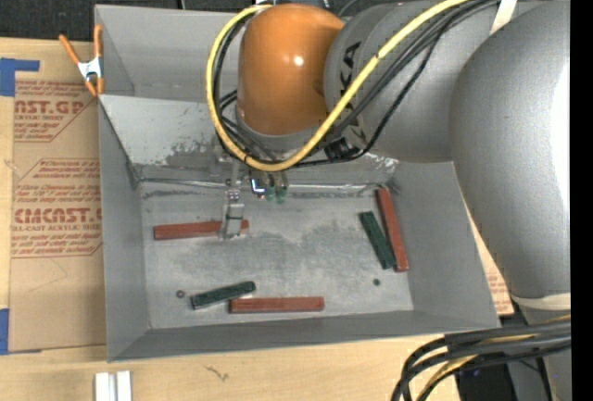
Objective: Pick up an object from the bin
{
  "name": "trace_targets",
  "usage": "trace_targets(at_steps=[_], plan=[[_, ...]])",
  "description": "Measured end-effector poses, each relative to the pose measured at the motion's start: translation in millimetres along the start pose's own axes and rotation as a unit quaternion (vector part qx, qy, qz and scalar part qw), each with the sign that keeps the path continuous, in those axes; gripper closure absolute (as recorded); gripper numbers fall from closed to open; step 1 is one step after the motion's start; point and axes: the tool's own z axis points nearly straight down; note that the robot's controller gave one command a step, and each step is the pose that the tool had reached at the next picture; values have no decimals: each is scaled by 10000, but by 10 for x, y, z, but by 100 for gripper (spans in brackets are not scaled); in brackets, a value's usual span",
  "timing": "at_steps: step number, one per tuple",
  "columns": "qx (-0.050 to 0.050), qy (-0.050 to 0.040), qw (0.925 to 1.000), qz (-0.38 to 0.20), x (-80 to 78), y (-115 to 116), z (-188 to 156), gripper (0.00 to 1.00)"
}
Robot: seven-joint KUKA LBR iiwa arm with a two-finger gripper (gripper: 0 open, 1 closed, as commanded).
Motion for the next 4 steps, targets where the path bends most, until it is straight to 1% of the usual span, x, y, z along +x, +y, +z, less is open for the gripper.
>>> trace_targets(at_steps=[1, 2, 3, 4], plan=[[9, 27, 9816, -1910, -49, -260, 1213, 0], [-1, 2, 9817, -1907, -63, -248, 1184, 100], [3, -22, 9077, -4196, 150, -35, 40, 100], [4, -51, 9042, -4271, 248, 311, -1118, 100]])
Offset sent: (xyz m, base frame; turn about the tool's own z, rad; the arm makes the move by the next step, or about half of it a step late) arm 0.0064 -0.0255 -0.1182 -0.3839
